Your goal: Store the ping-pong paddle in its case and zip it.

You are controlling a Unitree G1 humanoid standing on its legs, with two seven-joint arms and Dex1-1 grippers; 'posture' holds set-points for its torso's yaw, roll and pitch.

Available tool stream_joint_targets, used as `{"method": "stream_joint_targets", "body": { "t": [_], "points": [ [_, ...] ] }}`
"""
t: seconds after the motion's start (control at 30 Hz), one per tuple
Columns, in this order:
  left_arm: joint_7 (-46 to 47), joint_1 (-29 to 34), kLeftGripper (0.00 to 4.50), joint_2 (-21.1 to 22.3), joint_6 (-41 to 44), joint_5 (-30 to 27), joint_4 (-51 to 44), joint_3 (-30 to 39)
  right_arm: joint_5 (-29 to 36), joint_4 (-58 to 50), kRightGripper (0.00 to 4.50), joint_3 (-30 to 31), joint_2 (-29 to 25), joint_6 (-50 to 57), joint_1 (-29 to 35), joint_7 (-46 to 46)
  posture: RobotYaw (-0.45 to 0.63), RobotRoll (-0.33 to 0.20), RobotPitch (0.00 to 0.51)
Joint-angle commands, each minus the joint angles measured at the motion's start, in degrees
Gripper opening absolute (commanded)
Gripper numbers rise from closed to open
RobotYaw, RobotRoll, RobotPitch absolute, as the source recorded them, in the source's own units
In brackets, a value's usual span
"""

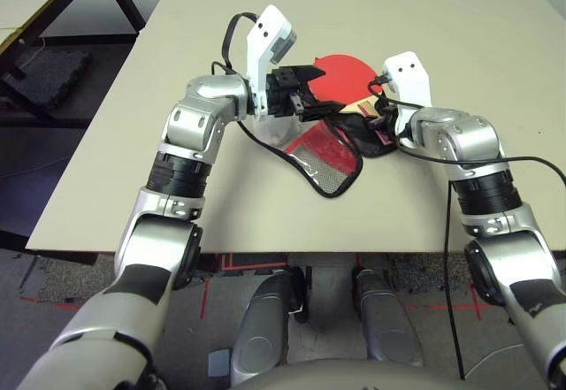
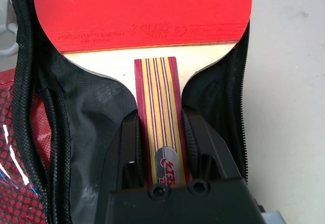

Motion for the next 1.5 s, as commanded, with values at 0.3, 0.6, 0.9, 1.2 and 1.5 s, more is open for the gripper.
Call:
{"method": "stream_joint_targets", "body": {
  "t": [0.3, 0.6, 0.9, 1.2, 1.5],
  "points": [
    [0.1, 0.7, 4.50, 0.4, 0.0, -0.5, -0.3, -0.3, -0.7, 0.5, 1.13, -0.2, 1.2, 0.0, -0.8, 0.5, -0.04, 0.000, 0.188],
    [1.7, -4.2, 4.50, 1.8, 1.9, -3.1, 2.4, 4.7, 4.4, -7.8, 3.74, -7.2, -0.5, 9.5, -3.8, 2.1, -0.04, 0.000, 0.186],
    [2.7, -7.9, 4.50, 12.6, -2.1, -1.2, 14.7, 10.1, 5.1, -9.2, 4.48, -13.4, -5.3, 10.8, -4.0, 1.1, -0.03, 0.000, 0.189],
    [2.0, 3.3, 4.50, 23.0, -9.3, 2.2, 22.7, 11.0, 5.2, -9.7, 4.48, -15.7, -5.8, 10.2, -1.8, -0.9, -0.01, 0.000, 0.198],
    [1.5, 8.3, 4.50, 20.4, -11.2, 3.7, 22.1, 8.9, 5.2, -9.8, 4.48, -16.1, -6.0, 9.7, -1.6, -1.9, -0.02, 0.000, 0.206]
  ]
}}
